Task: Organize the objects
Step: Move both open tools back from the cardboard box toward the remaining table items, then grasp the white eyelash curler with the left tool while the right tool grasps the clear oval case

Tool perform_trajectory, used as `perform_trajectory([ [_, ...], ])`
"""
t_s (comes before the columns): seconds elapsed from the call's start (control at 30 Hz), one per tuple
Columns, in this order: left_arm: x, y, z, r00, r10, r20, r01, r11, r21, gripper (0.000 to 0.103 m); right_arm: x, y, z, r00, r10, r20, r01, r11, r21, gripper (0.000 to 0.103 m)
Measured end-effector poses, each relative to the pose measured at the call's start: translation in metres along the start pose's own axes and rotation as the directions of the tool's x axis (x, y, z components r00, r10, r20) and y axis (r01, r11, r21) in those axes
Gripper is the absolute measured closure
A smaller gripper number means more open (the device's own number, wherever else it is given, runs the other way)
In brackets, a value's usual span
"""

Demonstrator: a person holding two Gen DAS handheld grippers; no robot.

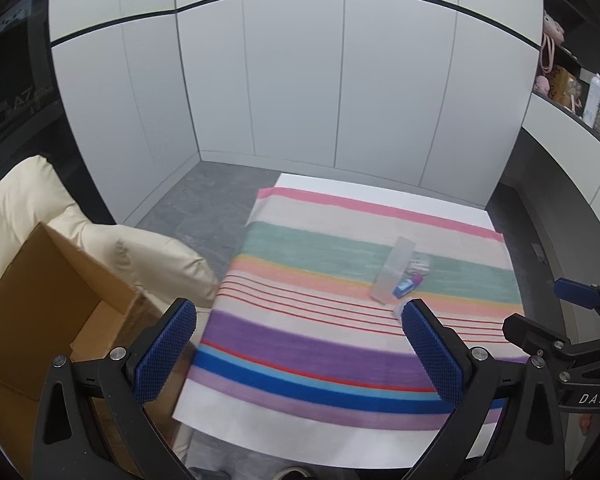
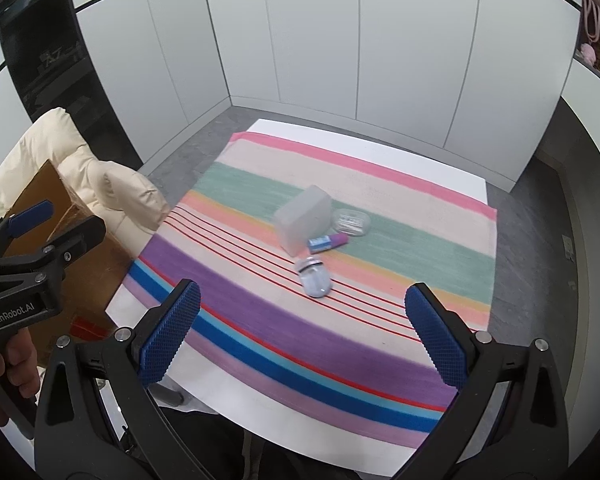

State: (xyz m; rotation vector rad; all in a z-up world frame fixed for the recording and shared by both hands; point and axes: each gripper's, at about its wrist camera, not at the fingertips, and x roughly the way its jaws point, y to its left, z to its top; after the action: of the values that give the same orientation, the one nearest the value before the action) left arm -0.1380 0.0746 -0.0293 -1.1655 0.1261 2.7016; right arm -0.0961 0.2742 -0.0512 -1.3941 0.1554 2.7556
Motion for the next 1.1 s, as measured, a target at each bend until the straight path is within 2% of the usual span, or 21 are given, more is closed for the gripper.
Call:
perform_trajectory([
  [0.5,0.018,-0.056,0.003,0.997,-0.062,-0.035,0.064,0.996,0.059,0.000,0.009,-0.060,-0.019,0.997,-0.049,-0.059,0.053,0.996,0.071,0.000],
  [0.8,0.047,-0.084,-0.005,0.991,-0.091,-0.097,0.099,0.992,0.081,0.000,0.028,-0.095,-0.037,0.989,-0.085,-0.120,0.098,0.990,0.101,0.000],
  [1.0,0.081,-0.092,-0.024,0.985,-0.043,-0.167,0.061,0.993,0.104,0.000,0.052,-0.108,-0.059,0.982,-0.079,-0.171,0.100,0.988,0.120,0.000],
  [1.1,0.098,-0.090,-0.032,0.977,-0.036,-0.211,0.055,0.995,0.087,0.000,0.068,-0.107,-0.066,0.978,-0.072,-0.194,0.093,0.990,0.102,0.000],
])
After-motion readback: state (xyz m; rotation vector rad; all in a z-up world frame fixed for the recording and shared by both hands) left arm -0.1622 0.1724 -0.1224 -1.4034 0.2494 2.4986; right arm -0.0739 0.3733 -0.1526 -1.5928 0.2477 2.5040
